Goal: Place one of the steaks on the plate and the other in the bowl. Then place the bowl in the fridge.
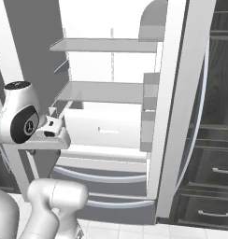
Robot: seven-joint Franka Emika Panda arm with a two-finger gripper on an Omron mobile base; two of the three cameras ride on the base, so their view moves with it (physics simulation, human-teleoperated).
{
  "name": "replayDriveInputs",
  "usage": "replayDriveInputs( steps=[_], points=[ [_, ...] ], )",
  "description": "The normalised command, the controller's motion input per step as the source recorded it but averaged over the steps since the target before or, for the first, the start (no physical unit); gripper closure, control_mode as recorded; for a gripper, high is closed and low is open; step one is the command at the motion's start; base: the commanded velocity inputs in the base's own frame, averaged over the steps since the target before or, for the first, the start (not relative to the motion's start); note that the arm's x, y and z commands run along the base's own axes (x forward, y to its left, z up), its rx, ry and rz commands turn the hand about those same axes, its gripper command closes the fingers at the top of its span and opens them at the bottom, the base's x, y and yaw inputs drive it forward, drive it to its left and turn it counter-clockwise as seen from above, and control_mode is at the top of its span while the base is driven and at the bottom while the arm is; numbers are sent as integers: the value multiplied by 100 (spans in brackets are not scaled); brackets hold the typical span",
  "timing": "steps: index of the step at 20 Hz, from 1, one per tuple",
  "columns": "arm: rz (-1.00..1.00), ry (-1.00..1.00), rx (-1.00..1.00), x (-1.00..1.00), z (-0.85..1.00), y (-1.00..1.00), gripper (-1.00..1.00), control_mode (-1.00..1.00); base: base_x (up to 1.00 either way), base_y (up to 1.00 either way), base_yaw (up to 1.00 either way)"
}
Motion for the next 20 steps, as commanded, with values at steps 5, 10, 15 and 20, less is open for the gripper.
replayDriveInputs(
  steps=[5,10,15,20],
  points=[
    [-58,3,0,6,-28,-13,-100,-100,0,0,0],
    [-7,2,0,5,-4,-20,-100,-100,0,0,0],
    [0,0,0,0,0,-1,-100,-100,0,0,0],
    [0,0,0,-7,0,0,-100,100,-31,8,0]
  ],
)
